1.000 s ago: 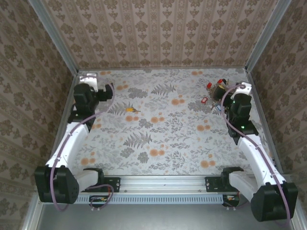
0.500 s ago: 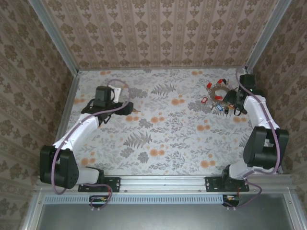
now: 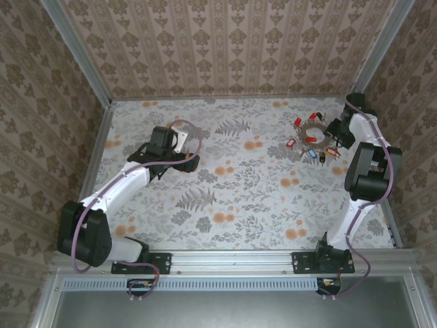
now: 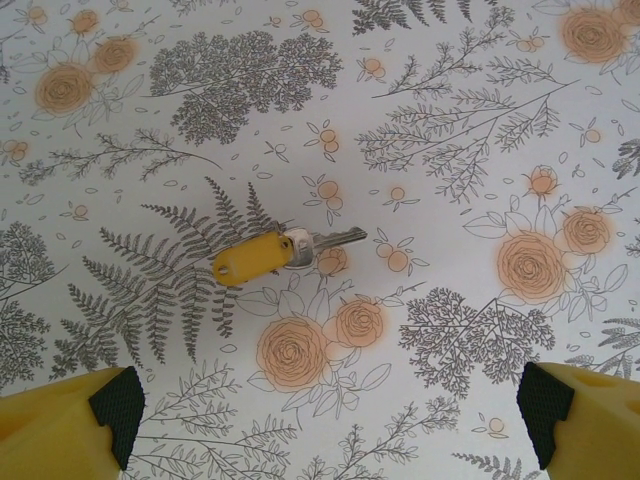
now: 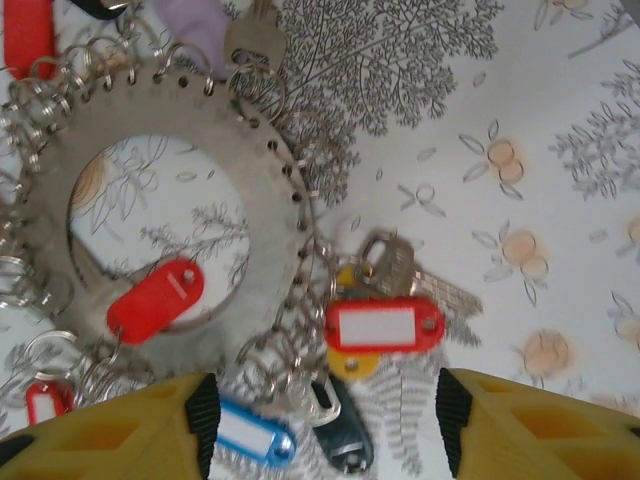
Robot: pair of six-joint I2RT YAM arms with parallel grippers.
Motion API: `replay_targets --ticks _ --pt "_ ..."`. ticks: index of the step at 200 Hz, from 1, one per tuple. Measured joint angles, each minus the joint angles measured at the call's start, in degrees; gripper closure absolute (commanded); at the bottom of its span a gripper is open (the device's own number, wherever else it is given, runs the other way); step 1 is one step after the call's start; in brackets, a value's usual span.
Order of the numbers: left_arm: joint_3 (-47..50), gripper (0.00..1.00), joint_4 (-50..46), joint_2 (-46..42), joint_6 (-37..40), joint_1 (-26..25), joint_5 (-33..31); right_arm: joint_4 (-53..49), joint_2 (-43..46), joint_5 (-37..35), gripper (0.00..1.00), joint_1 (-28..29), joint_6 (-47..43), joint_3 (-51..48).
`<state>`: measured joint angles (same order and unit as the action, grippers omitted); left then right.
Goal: Put the keys on the keyring
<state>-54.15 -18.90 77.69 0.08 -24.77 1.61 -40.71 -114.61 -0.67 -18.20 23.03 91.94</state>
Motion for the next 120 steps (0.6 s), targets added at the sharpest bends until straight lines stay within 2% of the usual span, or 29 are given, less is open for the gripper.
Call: replay_targets --ticks 55,95,120 --pt "0.0 0.0 0.09 0.11 0.24 -0.74 -0.98 0.22 -9.55 1.22 0.49 -0.87 -1.75 5.01" --pt "0.02 0.0 0.09 1.86 1.66 -4.11 -2.19 0.11 -13.09 1.81 0.52 -0.79 -4.28 8.81" --pt "0.02 0.0 0.04 2.82 2.58 -5.99 -2.99 0.17 -14.49 2.99 0.58 -0.79 -5.77 11.1"
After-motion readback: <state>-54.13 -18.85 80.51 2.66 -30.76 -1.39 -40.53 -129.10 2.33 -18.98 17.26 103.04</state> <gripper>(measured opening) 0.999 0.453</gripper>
